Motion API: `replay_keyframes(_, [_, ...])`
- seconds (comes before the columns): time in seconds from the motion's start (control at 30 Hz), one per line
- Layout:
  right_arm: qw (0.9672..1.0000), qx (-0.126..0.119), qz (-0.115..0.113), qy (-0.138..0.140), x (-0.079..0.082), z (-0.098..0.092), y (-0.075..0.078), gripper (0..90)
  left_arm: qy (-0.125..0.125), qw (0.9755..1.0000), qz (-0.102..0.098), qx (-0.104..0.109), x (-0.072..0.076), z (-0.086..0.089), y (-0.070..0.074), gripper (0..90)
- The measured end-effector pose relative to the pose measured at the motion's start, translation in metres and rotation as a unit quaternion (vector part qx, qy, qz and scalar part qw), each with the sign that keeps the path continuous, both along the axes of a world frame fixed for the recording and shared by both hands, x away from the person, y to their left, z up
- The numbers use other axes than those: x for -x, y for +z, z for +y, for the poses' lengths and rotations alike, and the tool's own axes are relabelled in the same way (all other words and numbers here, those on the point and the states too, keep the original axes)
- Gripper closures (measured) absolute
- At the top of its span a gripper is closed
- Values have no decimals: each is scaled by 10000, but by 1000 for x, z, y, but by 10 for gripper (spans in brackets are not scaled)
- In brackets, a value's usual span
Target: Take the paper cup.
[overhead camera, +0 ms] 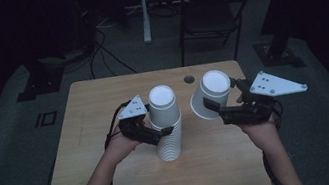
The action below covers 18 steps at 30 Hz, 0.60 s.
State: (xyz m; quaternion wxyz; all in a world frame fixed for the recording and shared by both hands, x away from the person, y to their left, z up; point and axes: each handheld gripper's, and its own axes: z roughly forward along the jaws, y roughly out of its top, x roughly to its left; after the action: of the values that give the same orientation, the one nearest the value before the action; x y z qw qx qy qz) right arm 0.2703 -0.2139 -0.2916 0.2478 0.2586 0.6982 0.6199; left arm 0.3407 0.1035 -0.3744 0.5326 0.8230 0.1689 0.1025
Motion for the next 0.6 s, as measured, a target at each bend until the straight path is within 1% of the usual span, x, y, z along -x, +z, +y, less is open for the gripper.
replay_keyframes(0.23, [9996, 101, 270, 36, -2, 0, -27, 203, 53, 10000, 38, -26, 1, 0, 0, 48])
replay_keyframes(0.3, [9995, 72, 317, 42, -2, -1, -33, 205, 98, 9999, 35, -7, 2, 0, 0, 47])
replay_keyframes(0.4, [9990, 70, 433, 14, -2, -3, -44, 206, 121, 9999, 53, 46, 3, 2, 0, 47])
replay_keyframes(0.47, [9989, 97, 466, -10, -2, -4, -49, 206, 135, 9998, 75, 116, 3, 5, 0, 48])
replay_keyframes(0.53, [9985, 75, 534, -1, -2, -4, -54, 206, 127, 9997, 114, 190, 4, 9, 1, 48])
replay_keyframes(0.6, [9983, 114, 564, -23, -2, -5, -59, 206, 119, 9997, 109, 199, 5, 12, 2, 48])
